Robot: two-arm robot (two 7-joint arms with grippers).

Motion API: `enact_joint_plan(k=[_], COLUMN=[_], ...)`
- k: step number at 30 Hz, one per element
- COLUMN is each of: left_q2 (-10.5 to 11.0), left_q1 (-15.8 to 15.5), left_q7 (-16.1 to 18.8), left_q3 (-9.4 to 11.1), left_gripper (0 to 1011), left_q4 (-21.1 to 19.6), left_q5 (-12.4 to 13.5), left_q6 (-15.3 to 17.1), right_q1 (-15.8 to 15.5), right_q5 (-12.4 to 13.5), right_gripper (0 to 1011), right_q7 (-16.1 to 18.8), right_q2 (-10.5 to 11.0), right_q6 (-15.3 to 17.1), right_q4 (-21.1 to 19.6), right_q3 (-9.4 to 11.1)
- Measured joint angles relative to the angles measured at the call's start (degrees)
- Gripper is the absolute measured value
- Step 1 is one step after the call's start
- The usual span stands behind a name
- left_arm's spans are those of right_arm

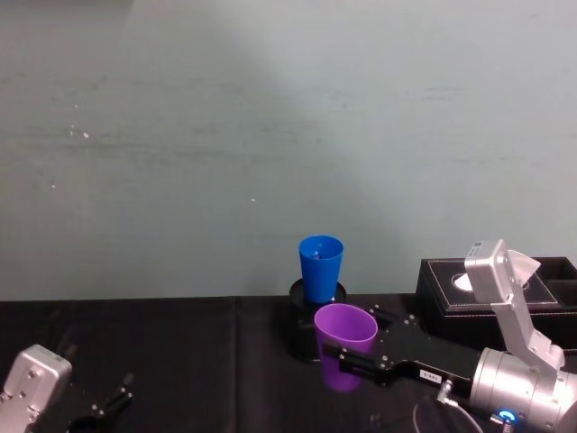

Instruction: Pick up one cup with a gripper and tap it against the other cup.

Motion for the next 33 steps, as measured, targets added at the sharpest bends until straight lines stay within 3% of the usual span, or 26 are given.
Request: enact_joint_plan(k=[33], left_q2=[0.0], left_q1=[0.0], left_q7=[0.0], left_q3=[0.0], left_gripper=[1000], left_q4=[0.0], left_q5=[0.0], left_q6=[0.0], right_q1=[0.0], right_q5=[0.0], right_gripper=[732], right_q7=[0.0], right_q2=[0.0], right_q6=[0.0], right_q4=[0.0], right_q3=[0.0])
